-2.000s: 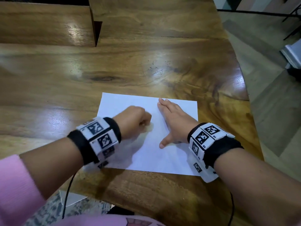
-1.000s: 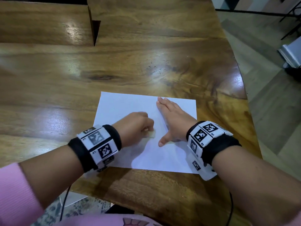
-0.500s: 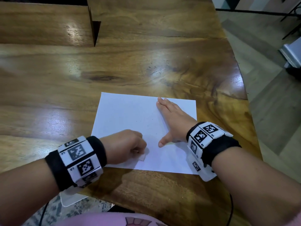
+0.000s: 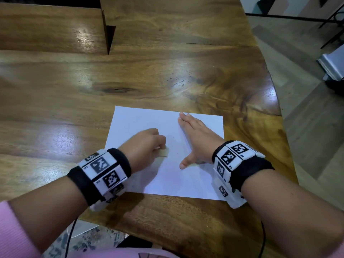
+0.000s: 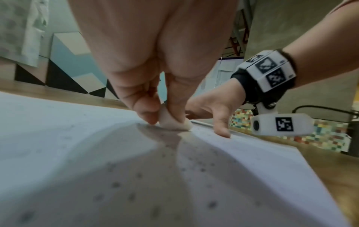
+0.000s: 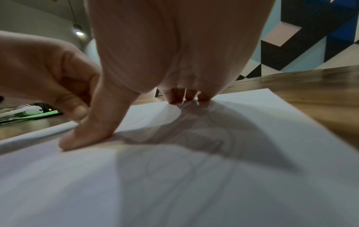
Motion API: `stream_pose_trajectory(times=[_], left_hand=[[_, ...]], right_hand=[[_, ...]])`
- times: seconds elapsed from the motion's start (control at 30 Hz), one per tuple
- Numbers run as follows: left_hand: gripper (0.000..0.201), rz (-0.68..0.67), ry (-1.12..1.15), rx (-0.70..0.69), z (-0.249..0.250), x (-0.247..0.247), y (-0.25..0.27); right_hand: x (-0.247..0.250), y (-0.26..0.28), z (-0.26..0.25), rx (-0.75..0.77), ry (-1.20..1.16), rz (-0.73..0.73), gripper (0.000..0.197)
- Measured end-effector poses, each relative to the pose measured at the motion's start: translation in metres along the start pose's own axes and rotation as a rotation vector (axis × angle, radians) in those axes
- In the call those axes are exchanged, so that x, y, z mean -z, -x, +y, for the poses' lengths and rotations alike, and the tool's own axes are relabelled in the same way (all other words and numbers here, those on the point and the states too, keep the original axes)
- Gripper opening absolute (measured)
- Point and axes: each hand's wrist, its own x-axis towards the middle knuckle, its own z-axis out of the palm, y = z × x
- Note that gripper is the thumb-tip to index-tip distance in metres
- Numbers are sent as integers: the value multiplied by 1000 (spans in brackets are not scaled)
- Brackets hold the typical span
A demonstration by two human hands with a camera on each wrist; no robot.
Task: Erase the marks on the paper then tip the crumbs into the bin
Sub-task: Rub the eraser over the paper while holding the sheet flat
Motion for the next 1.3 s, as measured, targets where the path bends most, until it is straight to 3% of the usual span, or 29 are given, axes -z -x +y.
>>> stream_pose_trajectory(times=[0.17, 0.43, 0.57, 0.63, 0.7, 0.83, 0.9, 0.97, 1.07, 1.1, 1.23, 1.3], left_hand=[[6, -178, -14, -33, -5, -1, 11], [8, -190, 56, 54, -11, 2, 18], [27, -348, -27, 78, -6, 16, 6], [22, -399, -81, 83, 0, 24, -8], [17, -311, -65, 104, 6, 31, -29], [16, 50, -6, 175, 13, 29, -73], [12, 138, -20, 184, 13, 20, -80], [5, 97, -12, 141, 14, 16, -74], [2, -159, 4, 37, 9, 19, -63], [3, -175, -7, 30, 7, 21, -64], [10, 162, -15, 101, 4, 20, -81], [5, 127, -18, 71, 6, 18, -77]], right_hand=[[-2, 1, -1, -2, -10, -8, 132], [-4, 12, 14, -23, -54, 5, 123], [-5, 22, 24, -56, 3, 14, 125], [-5, 25, 29, -76, 56, 19, 127], [-6, 25, 33, -79, 73, 6, 128], [-7, 23, 34, -79, 77, 1, 129], [-7, 22, 35, -83, 72, 10, 129], [-8, 22, 35, -83, 71, 8, 129], [-8, 22, 35, -84, 71, 4, 130], [-7, 21, 35, -87, 71, 2, 130], [-9, 22, 34, -100, 92, 6, 130], [-11, 21, 34, -100, 103, 14, 131]])
